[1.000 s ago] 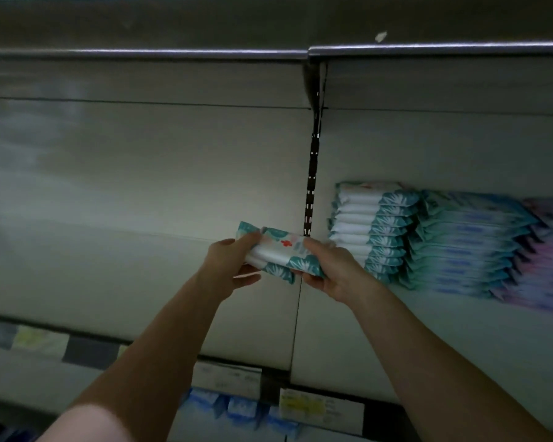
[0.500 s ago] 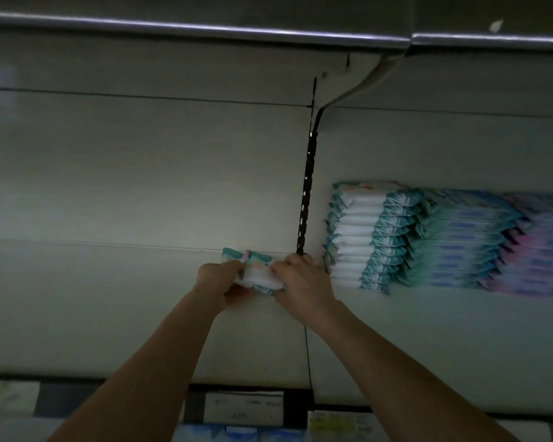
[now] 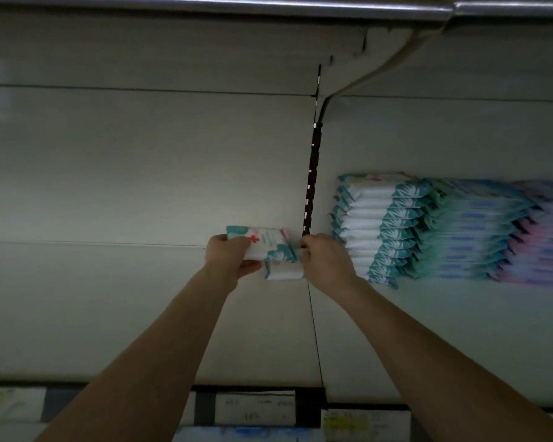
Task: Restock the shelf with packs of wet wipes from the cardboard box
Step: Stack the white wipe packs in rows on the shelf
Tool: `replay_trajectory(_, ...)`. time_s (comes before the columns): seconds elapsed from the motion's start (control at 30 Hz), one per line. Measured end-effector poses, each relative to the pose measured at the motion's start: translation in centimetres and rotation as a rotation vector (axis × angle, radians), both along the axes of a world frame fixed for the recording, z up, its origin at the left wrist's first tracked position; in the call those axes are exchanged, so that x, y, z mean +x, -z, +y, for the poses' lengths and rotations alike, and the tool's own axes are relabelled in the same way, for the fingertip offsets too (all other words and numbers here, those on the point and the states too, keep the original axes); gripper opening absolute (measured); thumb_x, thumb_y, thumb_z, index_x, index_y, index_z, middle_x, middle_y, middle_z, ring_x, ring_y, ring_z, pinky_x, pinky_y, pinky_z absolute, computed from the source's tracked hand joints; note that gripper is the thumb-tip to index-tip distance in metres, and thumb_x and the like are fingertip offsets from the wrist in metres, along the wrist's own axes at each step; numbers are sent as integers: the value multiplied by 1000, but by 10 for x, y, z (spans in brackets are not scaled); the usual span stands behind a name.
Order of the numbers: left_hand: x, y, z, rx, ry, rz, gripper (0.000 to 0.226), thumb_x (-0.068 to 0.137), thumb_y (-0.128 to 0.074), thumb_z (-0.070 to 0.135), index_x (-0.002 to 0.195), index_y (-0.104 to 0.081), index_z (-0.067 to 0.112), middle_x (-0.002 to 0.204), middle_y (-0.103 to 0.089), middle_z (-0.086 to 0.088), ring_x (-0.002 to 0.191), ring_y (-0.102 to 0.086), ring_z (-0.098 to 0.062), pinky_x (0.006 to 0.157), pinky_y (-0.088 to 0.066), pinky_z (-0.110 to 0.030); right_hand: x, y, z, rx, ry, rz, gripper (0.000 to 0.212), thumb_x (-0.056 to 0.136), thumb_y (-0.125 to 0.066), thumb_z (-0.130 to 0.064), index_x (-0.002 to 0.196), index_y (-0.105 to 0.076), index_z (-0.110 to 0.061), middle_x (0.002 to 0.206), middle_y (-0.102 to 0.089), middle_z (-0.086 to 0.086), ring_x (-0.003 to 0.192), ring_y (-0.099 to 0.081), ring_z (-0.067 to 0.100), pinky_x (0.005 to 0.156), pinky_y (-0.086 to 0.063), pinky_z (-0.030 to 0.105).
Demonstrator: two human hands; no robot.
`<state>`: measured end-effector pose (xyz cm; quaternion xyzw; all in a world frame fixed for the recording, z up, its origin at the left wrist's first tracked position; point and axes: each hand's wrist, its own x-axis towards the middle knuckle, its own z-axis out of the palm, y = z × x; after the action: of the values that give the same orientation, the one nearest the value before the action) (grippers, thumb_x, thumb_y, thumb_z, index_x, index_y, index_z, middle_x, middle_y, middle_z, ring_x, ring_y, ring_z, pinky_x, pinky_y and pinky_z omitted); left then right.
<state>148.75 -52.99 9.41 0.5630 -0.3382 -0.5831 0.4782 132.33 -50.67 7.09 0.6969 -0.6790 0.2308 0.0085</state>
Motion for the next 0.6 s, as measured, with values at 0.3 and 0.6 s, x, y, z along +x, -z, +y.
replay_trajectory(0.3, -39, 10, -5, 107, 138, -149, 23, 93, -54, -1, 116, -54, -4, 105, -64, -24, 73, -65, -30, 57, -59, -39, -9, -1, 6, 148, -121, 27, 38, 86, -57, -3, 124, -57, -9, 118, -52, 13, 108, -51, 28, 91, -45, 34)
replay_trajectory(0.6, -36, 13, -14, 53, 284, -500, 31, 94, -56, 15, 122, -58, 3, 101, -58, -16, 79, -58, -27, 59, -50, -32, -1, -5, 3, 102, -26, 517, 32, 89, -52, -3, 121, -53, -5, 121, -53, 17, 113, -51, 30, 92, -41, 38)
